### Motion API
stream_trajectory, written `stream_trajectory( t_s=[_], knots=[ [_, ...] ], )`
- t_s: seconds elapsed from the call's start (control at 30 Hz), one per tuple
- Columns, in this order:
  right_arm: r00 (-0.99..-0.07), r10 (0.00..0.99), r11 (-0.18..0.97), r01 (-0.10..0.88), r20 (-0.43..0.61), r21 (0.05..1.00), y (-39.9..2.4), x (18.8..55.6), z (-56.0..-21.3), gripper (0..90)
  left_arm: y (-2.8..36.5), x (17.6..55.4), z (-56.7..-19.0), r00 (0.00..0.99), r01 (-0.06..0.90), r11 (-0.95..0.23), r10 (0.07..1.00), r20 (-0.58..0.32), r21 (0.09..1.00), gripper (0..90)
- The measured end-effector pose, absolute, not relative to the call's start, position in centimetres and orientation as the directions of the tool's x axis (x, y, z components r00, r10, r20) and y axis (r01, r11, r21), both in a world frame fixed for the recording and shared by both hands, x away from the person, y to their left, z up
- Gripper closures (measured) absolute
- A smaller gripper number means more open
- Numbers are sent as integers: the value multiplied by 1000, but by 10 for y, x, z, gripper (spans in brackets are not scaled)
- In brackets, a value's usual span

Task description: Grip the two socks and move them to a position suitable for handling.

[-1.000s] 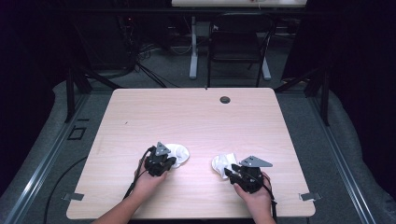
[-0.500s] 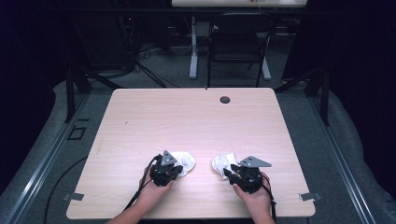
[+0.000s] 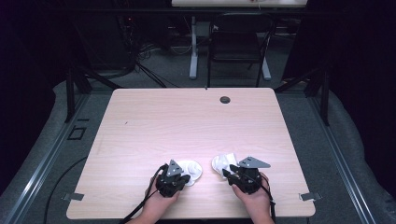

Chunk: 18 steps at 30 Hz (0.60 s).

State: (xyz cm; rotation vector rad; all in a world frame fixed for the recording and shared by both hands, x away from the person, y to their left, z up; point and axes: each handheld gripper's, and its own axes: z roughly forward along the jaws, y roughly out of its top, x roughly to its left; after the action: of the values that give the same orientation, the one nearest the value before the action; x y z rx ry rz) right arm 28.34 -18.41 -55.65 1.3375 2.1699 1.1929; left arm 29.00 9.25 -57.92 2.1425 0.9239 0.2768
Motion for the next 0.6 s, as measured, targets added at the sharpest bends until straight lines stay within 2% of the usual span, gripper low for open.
stream_trajectory(
  t_s=[0.27, 0.47, 0.6],
  knots=[
    [-509, 848, 211, 576, 145, 790, -184, 283, -556, 623, 90, 291, -567, 727, 500, -425, 679, -100, 754, 860],
    [-508, 849, 209, 577, 146, 790, -183, 284, -557, 622, 75, 298, -559, 740, 450, -434, 670, -55, 781, 766],
    [-511, 847, 210, 574, 145, 792, -184, 283, -556, 620, 66, 303, -565, 737, 455, -441, 674, -49, 774, 697]
  ],
)
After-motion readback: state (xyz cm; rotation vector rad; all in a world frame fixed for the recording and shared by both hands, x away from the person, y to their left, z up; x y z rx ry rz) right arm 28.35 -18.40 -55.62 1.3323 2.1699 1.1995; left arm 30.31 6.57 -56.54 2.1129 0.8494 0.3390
